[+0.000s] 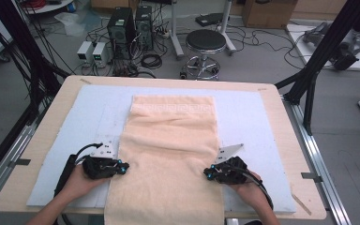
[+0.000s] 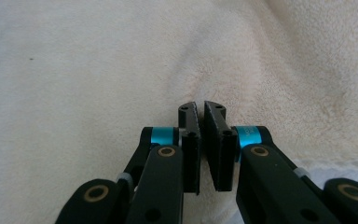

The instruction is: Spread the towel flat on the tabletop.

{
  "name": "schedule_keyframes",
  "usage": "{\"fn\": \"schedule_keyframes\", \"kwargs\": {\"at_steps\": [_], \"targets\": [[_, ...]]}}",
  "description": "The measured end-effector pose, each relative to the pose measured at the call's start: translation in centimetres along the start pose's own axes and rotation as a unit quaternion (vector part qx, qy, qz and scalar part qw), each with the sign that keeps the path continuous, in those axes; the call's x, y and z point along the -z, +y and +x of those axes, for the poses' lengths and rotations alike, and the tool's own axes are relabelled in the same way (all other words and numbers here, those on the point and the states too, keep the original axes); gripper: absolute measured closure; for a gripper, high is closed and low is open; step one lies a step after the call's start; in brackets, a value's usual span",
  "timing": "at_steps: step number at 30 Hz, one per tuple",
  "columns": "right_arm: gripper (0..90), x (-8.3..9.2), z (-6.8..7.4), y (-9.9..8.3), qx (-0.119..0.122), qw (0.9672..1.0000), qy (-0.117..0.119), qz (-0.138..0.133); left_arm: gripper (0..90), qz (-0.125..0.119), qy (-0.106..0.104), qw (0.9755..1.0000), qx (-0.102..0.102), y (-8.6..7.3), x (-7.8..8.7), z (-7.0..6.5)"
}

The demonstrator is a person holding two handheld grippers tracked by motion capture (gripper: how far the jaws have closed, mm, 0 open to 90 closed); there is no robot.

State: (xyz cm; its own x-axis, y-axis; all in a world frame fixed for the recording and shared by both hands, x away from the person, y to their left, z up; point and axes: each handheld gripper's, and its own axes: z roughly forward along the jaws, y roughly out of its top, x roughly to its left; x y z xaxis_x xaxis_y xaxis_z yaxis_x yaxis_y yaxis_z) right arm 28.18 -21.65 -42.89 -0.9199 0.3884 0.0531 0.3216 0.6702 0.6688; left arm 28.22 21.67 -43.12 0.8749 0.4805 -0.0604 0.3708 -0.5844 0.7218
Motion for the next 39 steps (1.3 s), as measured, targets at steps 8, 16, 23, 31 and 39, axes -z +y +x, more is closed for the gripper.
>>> {"fn": "schedule_keyframes", "kwargs": {"at_steps": [8,16,23,31,39], "targets": [[85.0,1.0,3.5,-0.5,0.021,0.9996,0.02,-0.006,86.6,0.01,-0.013,0.9996,-0.025,-1.7,2.8,-3.9],[70.1,1.5,5.8,-0.9,0.031,0.9988,0.039,-0.003,76.2,0.01,-0.036,0.9987,-0.036,-2.6,4.4,-6.3],[56.7,1.5,1.9,0.4,0.024,0.9993,0.004,-0.027,60.3,-0.032,0.0,0.9989,-0.035,-0.3,2.5,-3.2],[82.7,-0.6,-0.1,0.4,0.035,0.9991,0.015,0.018,65.3,-0.004,-0.014,0.9992,-0.036,-0.1,-0.9,-2.1],[84.7,0.5,0.6,-0.5,0.037,0.9988,0.032,0.01,85.5,0.003,-0.029,0.9993,-0.025,-0.5,-0.1,-3.4]]}}
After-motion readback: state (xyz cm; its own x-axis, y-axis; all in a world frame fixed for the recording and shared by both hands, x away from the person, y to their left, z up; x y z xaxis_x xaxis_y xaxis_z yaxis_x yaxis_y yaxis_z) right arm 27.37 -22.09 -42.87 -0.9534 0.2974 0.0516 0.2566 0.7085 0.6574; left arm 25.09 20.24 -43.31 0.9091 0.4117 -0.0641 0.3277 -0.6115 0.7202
